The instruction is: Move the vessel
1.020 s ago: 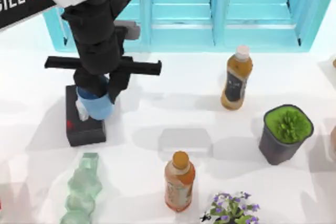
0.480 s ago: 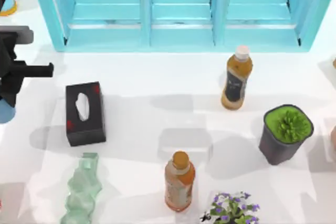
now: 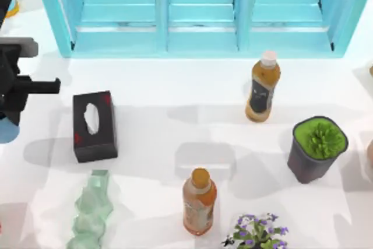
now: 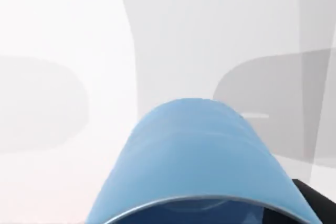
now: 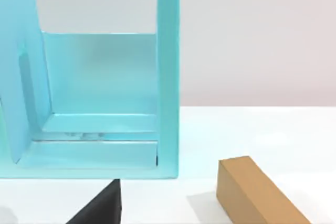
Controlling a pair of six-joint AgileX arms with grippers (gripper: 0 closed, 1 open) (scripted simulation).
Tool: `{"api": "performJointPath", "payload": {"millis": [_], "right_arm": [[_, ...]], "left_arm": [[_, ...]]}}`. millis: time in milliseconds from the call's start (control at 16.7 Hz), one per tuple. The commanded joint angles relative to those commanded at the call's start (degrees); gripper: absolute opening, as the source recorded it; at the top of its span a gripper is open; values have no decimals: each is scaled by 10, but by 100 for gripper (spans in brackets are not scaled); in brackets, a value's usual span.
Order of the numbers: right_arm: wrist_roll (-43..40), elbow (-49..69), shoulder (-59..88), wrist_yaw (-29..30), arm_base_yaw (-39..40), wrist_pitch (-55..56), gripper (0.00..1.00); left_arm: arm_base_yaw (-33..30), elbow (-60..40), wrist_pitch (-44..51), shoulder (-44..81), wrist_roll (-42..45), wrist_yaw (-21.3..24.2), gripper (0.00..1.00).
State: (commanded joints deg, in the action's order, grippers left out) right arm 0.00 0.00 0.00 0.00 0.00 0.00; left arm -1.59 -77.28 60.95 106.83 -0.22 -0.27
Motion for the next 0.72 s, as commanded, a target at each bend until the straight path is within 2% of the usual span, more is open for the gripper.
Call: {"api": "performJointPath", "payload": {"millis": [240,540,720], "right_arm": [[0,0,0,0,0,0,100],[0,0,0,0,0,0,100],[0,0,0,0,0,0,100]], "left_arm": [[11,55,-85,23,10,0,0],[12,67,-99,29,12,1,0],[12,67,-99,29,12,1,23]]}}
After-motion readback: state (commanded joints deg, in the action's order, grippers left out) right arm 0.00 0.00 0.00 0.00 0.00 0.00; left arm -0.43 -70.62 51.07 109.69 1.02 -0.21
